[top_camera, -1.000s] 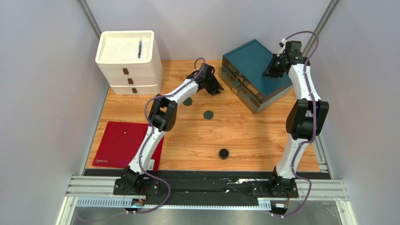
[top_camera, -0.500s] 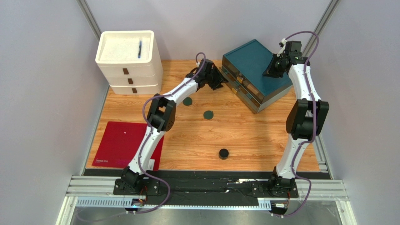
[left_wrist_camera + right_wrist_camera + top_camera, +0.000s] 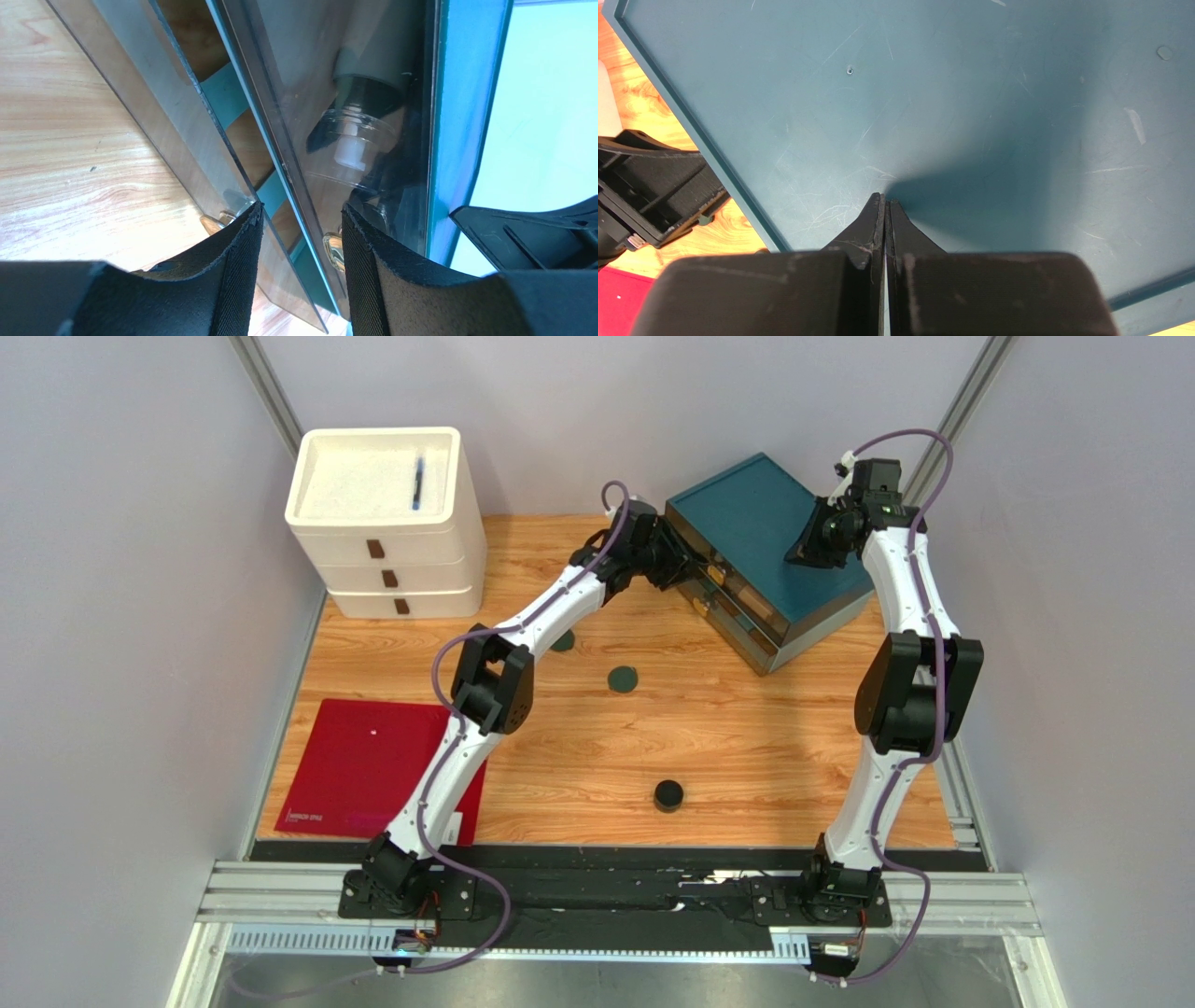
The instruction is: Organize the makeup
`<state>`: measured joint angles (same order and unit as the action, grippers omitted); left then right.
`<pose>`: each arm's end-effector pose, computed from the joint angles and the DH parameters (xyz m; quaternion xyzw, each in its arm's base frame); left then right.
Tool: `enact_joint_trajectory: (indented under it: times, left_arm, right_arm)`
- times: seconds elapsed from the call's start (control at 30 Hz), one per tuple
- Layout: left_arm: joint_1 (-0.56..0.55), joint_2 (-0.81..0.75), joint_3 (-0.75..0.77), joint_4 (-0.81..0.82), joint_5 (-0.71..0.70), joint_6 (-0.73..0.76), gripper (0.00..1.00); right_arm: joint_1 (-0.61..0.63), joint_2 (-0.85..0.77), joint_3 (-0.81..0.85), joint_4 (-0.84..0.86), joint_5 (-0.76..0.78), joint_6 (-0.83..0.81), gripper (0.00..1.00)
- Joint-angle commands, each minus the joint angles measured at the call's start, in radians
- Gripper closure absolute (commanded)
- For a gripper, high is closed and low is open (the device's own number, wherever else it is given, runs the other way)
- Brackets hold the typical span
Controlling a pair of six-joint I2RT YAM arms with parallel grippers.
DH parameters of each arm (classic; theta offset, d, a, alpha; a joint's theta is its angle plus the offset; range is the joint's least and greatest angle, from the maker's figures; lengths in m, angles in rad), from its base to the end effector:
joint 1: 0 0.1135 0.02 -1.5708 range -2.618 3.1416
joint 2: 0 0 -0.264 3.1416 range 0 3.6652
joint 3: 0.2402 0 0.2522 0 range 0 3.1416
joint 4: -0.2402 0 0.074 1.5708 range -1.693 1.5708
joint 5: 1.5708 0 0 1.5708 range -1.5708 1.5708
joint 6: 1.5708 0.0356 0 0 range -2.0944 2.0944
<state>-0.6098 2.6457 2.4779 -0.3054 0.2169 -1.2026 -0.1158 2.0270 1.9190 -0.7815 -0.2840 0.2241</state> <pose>0.4879 -0.3502 0.2078 -0.1937 0.8276 -0.4652 0.2471 0.4525 -0.0426 0.2997 0.1112 0.9276 0.1511 0.3230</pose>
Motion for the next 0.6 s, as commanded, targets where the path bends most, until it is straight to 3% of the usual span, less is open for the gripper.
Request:
enact_joint_trajectory:
  times: [0.0,0.23,0.57]
  left_arm:
    - [-0.011,0.014,0.05,-0.06,-0.033,-0.003,0.5]
    - [-0.011,0.022,0.01,-0.07,-0.053,-0.057,0.51]
    - [-0.011,0.109,0.105,-0.106,-0.06,-0.091,0.53]
  right_arm:
    - [-0.019,0.072,-0.069,-0.163,0.097,-0.032,1.0]
    - [-0.019,0.072,-0.072,-0.163,0.095,-0.032,1.0]
    - [-0.019,0.07,-0.074,-0.163,0.095,-0.032,1.0]
